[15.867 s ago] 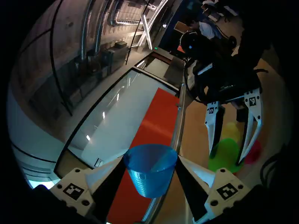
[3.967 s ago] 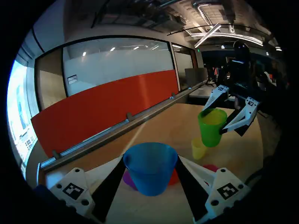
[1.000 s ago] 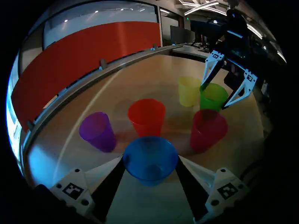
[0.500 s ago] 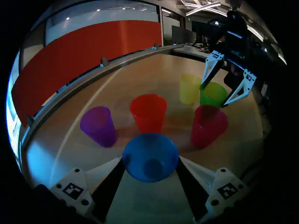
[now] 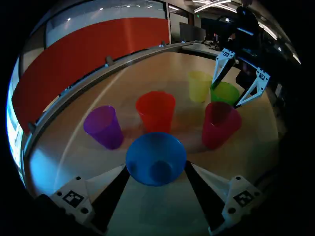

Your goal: Pour water

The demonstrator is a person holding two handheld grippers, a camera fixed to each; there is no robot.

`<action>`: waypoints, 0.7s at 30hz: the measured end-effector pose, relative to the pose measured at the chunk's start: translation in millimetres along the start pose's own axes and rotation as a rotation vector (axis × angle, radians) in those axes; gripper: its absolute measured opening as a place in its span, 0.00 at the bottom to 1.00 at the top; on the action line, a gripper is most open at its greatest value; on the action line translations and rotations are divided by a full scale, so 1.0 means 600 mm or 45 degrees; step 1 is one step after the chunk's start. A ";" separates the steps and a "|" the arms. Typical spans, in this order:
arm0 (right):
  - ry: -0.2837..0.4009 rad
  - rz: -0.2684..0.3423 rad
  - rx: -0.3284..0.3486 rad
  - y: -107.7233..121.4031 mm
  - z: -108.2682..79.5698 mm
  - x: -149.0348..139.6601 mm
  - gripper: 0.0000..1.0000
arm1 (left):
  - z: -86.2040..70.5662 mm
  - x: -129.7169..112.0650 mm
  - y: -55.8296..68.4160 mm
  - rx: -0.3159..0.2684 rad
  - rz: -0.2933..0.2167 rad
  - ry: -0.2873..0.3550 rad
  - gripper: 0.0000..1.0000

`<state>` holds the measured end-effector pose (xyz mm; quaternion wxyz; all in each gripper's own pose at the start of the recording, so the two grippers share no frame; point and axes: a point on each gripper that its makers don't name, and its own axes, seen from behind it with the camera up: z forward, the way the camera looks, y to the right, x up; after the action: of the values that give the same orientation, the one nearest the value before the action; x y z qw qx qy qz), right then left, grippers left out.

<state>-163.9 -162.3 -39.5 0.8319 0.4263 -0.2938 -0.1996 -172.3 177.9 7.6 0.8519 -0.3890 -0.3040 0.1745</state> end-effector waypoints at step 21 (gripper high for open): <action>0.016 0.026 -0.014 0.003 -0.002 -0.024 0.94 | -0.016 -0.023 0.011 0.009 0.015 -0.048 1.00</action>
<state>-173.9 -152.1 -42.9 0.8381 0.4199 -0.2920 -0.1899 -176.9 169.5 -7.5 0.8464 -0.3845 -0.3169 0.1880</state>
